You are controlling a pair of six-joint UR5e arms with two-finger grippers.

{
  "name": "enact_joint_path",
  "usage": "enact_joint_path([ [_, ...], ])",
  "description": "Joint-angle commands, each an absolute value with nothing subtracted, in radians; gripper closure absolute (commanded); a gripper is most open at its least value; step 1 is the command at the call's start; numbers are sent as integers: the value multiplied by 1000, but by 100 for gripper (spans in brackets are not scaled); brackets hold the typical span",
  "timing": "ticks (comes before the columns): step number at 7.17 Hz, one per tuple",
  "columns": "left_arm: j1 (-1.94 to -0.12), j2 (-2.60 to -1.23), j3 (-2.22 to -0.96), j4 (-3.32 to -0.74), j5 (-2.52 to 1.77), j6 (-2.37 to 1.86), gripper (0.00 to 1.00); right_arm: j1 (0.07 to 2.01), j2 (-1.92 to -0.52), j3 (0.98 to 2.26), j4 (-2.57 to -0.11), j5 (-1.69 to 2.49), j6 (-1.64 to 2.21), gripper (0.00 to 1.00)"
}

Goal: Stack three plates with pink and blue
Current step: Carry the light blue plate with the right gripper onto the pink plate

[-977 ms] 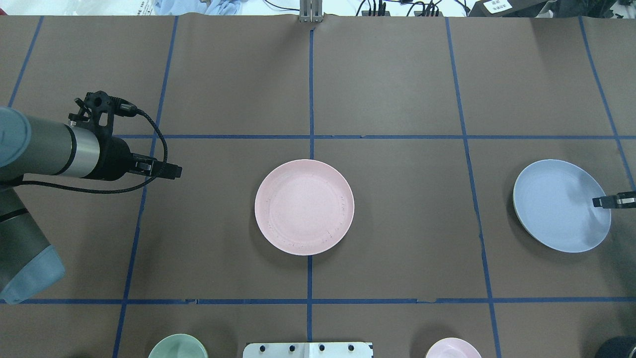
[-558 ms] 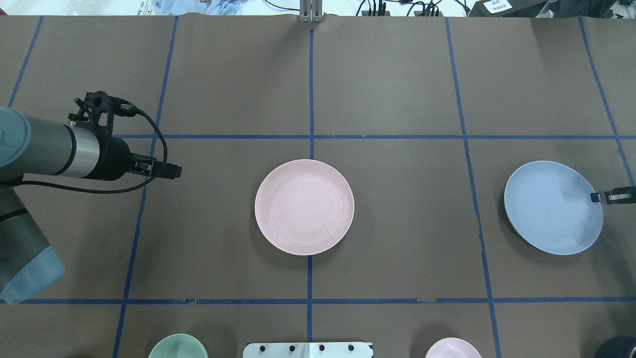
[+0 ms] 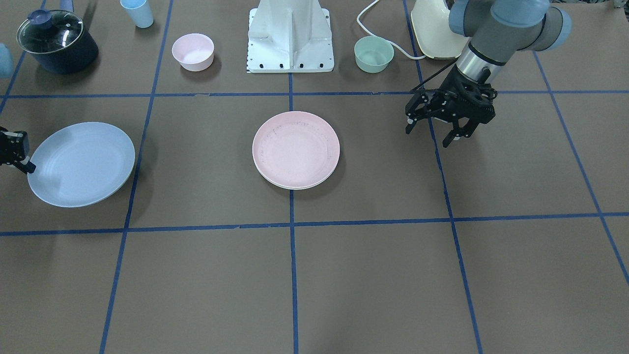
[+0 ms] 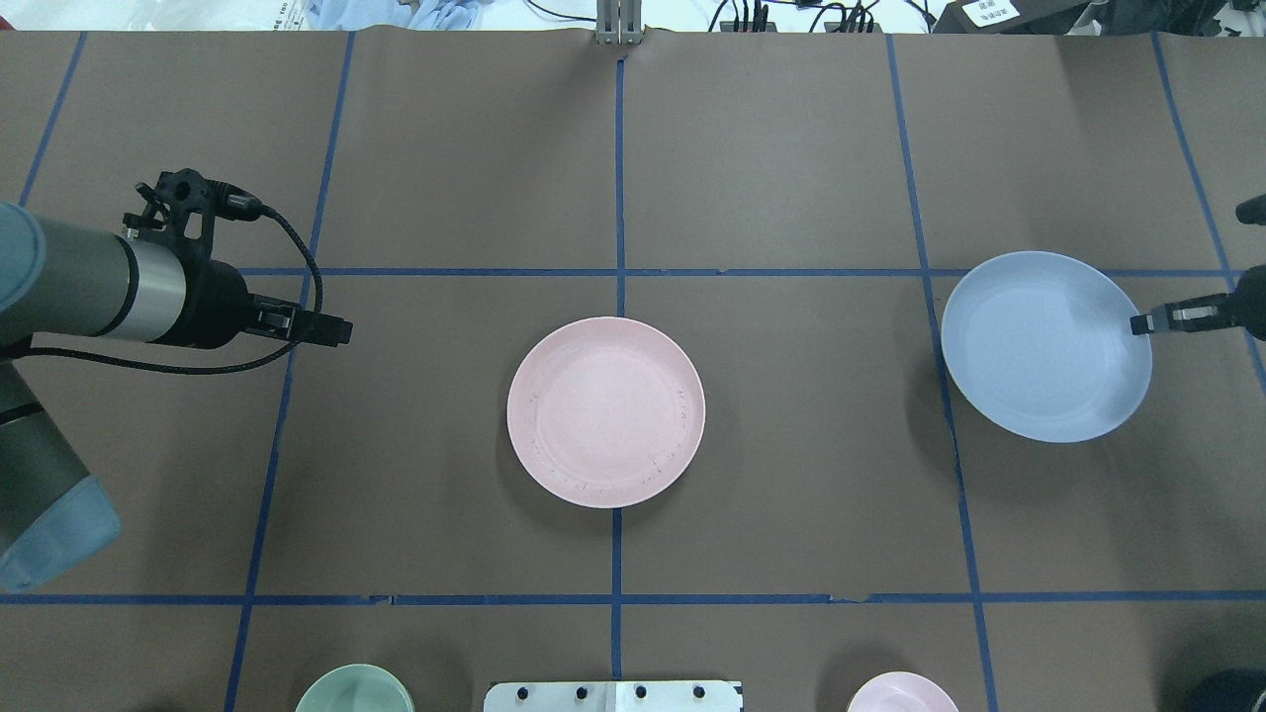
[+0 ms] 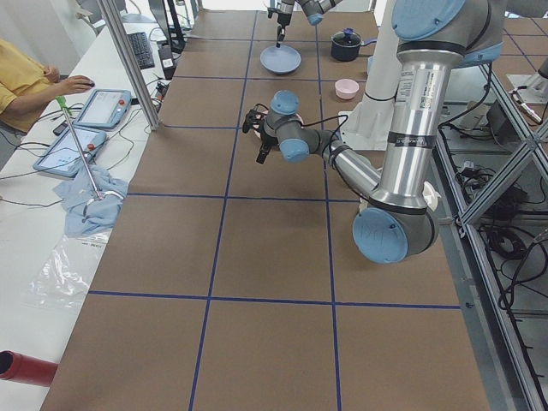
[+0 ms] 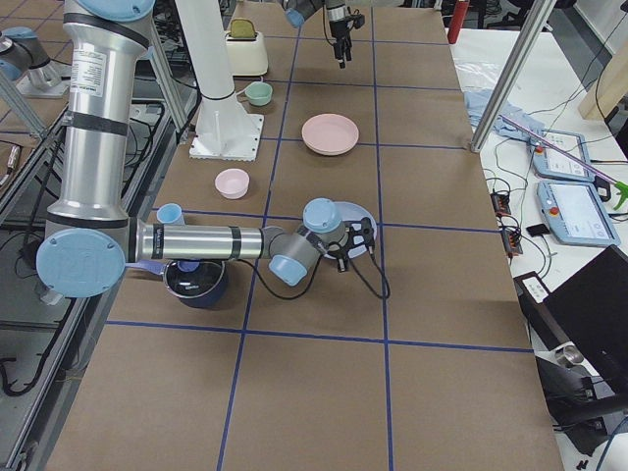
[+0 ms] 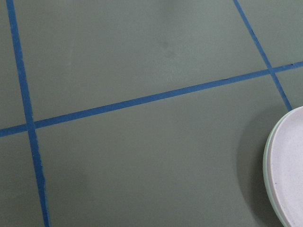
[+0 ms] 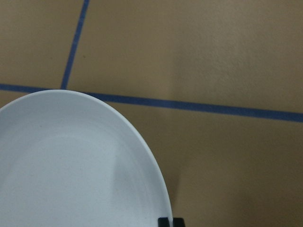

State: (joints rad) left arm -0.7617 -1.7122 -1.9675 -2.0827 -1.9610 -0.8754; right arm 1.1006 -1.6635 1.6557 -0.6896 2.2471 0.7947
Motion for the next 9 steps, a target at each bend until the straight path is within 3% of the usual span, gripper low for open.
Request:
enact_joint_path([
  [1, -907, -1646, -1968, -2054, -2046, -646, 0, 1067, -1507, 1704, -758, 2241, 1017, 100],
  [3, -1097, -1545, -1954, -2049, -2091, -327, 0, 900, -1438, 1790, -831, 2113, 1162, 100],
  [5, -1265, -1513, -1878, -2049, -2121, -65, 0, 702, -1334, 1964, -1161, 1925, 1265, 100],
  [7, -1289, -1511, -1862, -2049, -2135, -40, 0, 475, -1214, 1956, -1285, 1689, 1382, 100],
  [9, -1290, -1503, -1865, -2051, -2135, -40, 0, 391, -1192, 1939, -1308, 1622, 1407, 100],
])
